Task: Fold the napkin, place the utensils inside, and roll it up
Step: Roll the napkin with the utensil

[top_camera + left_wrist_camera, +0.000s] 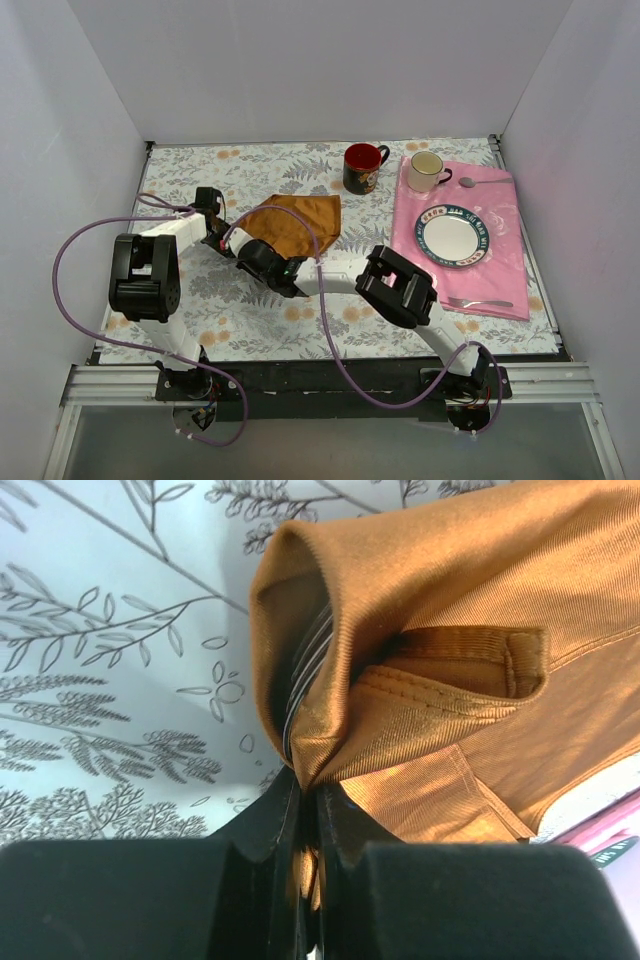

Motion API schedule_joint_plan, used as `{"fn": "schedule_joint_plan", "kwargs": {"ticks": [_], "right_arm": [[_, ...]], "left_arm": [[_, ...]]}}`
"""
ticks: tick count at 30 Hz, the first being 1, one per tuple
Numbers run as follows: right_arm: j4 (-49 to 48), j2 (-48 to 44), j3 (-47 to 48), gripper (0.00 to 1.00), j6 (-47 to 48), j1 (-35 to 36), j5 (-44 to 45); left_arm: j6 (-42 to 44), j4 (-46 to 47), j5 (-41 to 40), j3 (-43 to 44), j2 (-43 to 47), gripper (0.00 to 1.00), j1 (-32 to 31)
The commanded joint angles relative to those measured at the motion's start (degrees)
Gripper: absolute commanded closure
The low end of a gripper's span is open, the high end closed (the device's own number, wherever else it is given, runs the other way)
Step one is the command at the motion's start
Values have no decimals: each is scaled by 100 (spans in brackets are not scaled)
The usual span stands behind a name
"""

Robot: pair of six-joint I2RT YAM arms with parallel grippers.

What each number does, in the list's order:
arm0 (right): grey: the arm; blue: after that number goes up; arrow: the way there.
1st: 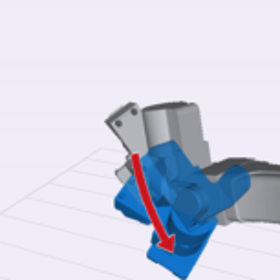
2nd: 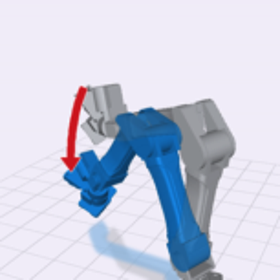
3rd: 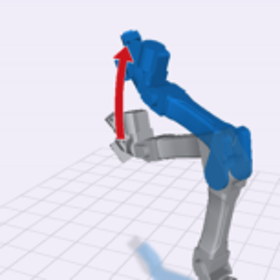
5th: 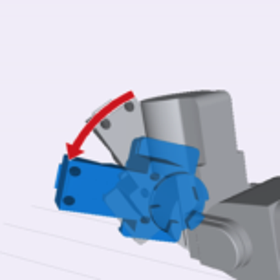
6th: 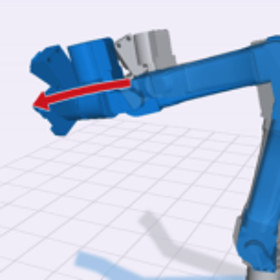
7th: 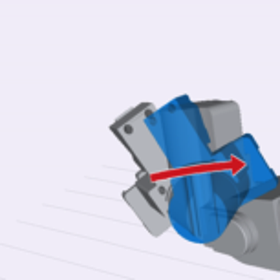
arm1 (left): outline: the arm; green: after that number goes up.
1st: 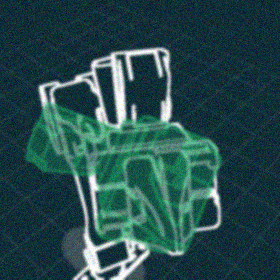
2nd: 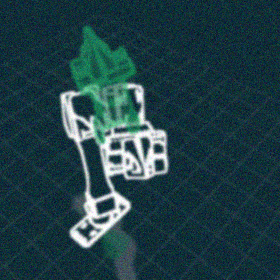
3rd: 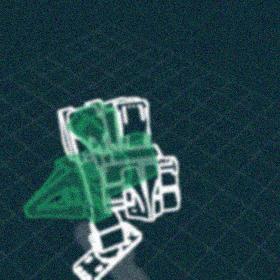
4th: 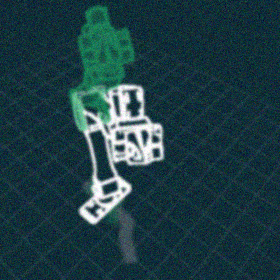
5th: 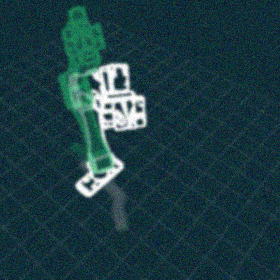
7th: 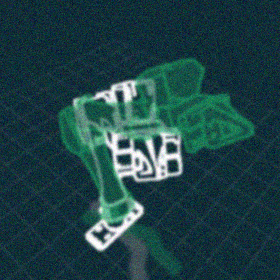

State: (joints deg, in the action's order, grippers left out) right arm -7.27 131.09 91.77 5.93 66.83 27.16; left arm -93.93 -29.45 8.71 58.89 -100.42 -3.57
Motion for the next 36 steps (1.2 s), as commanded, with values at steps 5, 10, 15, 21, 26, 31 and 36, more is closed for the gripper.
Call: {"fn": "schedule_joint_plan", "kwargs": {"ticks": [5,10,15,21,26,31,36], "right_arm": [[165,-346,-765,99,-1181,-477,-1326],[6,-444,-985,99,-1498,-767,-2072],[76,-435,-924,99,-1788,-1004,-2680],[77,-435,-923,99,-2622,-1391,-3804],[-222,-348,-1012,99,-3203,-1594,-4543],[-512,-259,-1143,99,-3467,-1726,-4982],[-890,-259,-1389,99,-3722,-1840,-5247]], "left_arm": [[516,-158,-230,-176,752,65,-3],[735,-43,-185,16,1226,40,67],[806,-219,-265,105,1464,35,146],[622,-350,7,-132,1421,23,155],[481,-52,271,-352,1139,16,24],[393,238,404,-212,578,14,-143],[384,378,97,-106,331,14,-275]]}}
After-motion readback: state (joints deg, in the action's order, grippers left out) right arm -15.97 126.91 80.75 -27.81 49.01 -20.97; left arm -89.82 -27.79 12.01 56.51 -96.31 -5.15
